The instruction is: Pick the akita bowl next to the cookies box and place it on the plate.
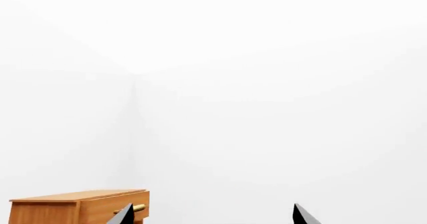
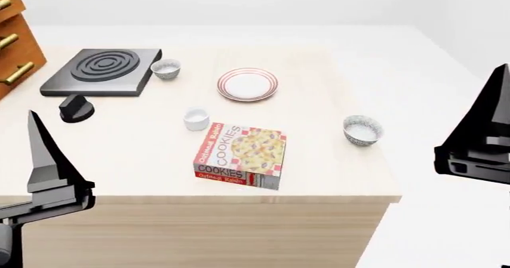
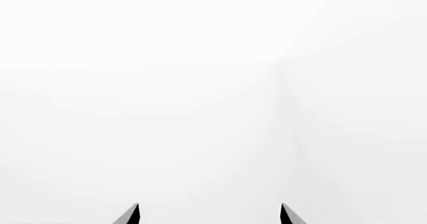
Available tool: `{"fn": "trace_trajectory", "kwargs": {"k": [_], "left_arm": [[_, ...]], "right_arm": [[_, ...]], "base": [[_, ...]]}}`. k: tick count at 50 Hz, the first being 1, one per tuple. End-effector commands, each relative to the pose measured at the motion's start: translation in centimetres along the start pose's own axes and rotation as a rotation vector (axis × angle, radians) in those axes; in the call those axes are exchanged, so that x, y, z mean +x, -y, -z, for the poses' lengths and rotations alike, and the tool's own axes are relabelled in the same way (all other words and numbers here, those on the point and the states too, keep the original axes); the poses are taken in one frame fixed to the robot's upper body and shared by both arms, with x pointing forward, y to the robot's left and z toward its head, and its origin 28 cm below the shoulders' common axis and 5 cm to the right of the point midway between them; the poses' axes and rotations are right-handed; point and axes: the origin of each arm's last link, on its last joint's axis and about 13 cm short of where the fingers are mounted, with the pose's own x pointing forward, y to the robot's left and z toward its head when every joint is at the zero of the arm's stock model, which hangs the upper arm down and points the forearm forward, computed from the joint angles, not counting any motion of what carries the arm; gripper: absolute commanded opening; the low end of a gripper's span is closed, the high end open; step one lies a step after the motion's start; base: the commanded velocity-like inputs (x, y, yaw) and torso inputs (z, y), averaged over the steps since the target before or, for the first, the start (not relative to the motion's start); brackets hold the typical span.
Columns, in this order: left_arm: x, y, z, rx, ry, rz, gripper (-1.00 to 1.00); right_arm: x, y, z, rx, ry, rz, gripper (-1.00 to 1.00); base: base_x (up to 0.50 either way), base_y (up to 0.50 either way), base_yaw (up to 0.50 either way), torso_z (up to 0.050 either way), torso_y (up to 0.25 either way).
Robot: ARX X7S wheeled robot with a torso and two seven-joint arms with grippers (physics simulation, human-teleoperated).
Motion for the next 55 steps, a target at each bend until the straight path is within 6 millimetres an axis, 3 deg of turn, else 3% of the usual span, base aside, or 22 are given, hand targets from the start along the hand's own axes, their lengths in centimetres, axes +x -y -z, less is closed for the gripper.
{"fn": "trace_trajectory", "kwargs": {"k": [1,14,55], "left_arm": [[0.03,-0.03,0.04,0.003,-0.001,0.001,1.00],[0.03,-0.05,-0.03,0.003,-0.001,0.001,1.00],[0.03,-0.08,-0.06,0.005,0.002,0.000,1.00]], "right_arm": [[0.06,-0.05,0.11,-0.031,0.001,0.001,1.00],[-0.10,0.04,-0.02,0.010,0.006,-0.015,1.00],[-0.15,0.00,0.02,0.012,-0.005,-0.034,1.00]], "base": [[0.00,0.00,0.00,0.000,0.000],[0.06,0.00,0.00,0.000,0.000],[0.50,0.03,0.00,0.000,0.000]]}}
